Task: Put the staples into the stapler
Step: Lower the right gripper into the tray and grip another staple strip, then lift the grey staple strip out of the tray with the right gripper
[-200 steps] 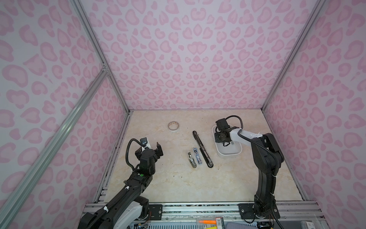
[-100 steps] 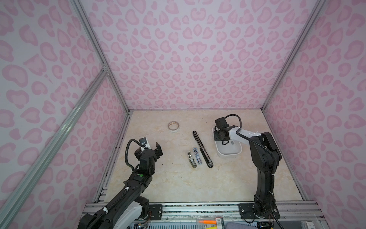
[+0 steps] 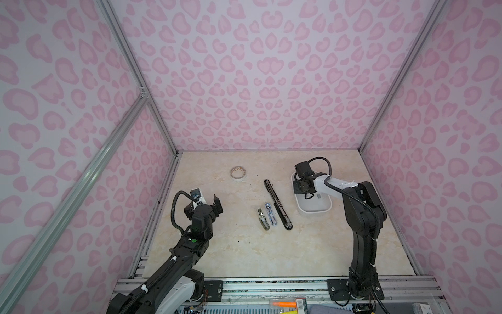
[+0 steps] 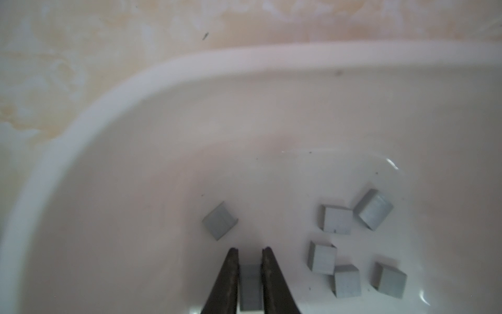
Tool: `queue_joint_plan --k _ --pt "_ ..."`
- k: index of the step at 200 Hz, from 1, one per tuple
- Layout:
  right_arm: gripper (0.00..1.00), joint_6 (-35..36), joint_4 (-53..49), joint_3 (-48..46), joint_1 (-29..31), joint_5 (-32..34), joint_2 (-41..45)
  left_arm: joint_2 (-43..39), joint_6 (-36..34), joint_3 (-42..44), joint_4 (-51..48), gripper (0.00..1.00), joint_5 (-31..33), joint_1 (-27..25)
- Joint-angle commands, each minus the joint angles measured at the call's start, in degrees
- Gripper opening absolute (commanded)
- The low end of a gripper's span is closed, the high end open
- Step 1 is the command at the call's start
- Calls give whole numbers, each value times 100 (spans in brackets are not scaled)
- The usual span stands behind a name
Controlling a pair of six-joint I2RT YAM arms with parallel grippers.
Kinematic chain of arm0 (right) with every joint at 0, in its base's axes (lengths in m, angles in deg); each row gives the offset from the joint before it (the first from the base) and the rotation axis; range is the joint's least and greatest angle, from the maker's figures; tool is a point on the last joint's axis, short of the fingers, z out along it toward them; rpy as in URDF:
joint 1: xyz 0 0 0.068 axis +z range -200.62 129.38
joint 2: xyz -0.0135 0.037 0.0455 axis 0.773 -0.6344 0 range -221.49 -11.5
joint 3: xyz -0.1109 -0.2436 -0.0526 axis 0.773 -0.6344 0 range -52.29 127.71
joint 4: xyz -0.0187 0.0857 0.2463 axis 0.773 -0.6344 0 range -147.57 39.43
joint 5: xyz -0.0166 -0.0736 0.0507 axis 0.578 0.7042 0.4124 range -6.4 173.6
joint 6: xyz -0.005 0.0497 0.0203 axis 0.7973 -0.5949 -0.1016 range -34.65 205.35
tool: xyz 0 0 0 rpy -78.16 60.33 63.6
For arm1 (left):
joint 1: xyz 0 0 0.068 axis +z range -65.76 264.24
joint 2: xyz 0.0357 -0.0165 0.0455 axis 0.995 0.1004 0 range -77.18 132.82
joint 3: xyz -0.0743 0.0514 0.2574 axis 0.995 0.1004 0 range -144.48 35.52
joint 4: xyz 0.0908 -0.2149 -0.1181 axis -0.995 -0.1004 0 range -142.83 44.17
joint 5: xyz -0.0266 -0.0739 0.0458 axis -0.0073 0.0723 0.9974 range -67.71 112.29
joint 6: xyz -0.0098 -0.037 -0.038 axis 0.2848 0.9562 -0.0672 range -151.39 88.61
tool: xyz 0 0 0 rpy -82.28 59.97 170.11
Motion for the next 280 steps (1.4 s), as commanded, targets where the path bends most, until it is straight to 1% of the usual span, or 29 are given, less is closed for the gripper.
queue_joint_plan --k 1,15,34,104,142,205,242,280 --pt "21 22 -388 -71 19 39 -29 -27 15 7 203 98 68 4" --pt "24 32 -396 -71 46 58 -20 -29 12 6 203 98 68 9" --pt "24 43 -430 -72 96 106 6 -35 17 11 203 98 68 8" --pt "18 26 -421 -156 107 128 12 -73 23 42 219 98 73 9" --pt "21 20 -440 -92 107 120 -81 -106 34 58 229 98 83 9" --pt "21 22 -476 -40 125 83 -125 -120 32 67 230 98 86 9" --pt "16 6 -472 -57 136 81 -116 -154 41 90 238 98 94 6" --pt "15 6 -482 -57 134 7 -83 -216 39 133 238 98 94 9"
